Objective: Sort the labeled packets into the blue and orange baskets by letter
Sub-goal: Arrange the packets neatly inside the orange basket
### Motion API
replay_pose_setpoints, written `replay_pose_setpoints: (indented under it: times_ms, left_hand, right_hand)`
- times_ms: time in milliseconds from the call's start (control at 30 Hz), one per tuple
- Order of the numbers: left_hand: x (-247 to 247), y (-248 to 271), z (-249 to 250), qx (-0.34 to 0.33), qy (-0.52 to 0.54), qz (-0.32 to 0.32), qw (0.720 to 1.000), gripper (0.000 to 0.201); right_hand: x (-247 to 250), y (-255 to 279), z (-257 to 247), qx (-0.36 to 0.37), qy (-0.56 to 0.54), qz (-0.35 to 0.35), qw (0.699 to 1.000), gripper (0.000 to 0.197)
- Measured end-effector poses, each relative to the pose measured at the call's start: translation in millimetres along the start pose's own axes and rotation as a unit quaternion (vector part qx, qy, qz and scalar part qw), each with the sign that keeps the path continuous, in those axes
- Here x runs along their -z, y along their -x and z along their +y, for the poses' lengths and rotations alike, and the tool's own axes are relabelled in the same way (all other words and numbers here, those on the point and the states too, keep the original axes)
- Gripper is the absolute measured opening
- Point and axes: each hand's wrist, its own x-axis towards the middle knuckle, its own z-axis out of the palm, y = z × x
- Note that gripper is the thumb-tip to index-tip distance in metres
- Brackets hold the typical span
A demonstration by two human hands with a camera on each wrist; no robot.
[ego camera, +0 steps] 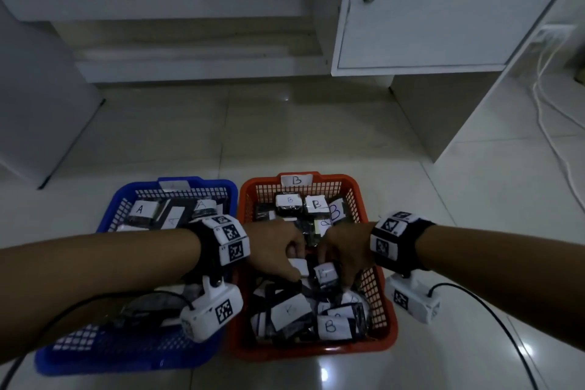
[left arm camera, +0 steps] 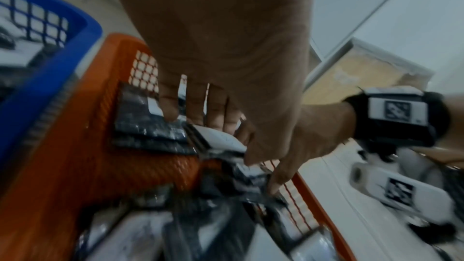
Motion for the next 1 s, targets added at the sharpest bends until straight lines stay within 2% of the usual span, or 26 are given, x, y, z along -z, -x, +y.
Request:
replay_pose_setpoints:
  times_ms: [100,167,233,367,533,833,1000]
  left_hand:
    - [16,-5,-13,0.004,-0.031,0.058,0.998,0.031]
    - [22,-12,-22,0.002,-0.09,0.092,0.992,0.032]
    - [22,-22,-29,-0.009,-0.159,0.121,0.98,0.03]
    - [17,-38,-27,-0.022,-0.243,0.162,0.956,0.027]
    - [9,-52,-25,-0.028,-0.284,0.164,0.944,0.024]
    - [1,-67,-38,-0.003,-0.281,0.169,0.945,0.023]
    - [-1,-66,-39,-0.037,-0.227,0.164,0.959,0.021]
  right_hand:
    - [13,0,12,-0.068,-0.03,0.086,0.994,0.055]
    - [20,-3,21,-0.11,-0.015,0.148,0.983,0.054]
    - [23,-8,25,-0.127,0.004,0.176,0.976,0.051]
    - [27,-18,22,-0.118,0.07,0.169,0.976,0.045]
    - [27,-28,30,-0.106,0.058,0.168,0.978,0.043]
    - [18,-35,38,-0.092,0.05,0.195,0.975,0.047]
    - [18,-34,37,-0.084,0.053,0.195,0.976,0.051]
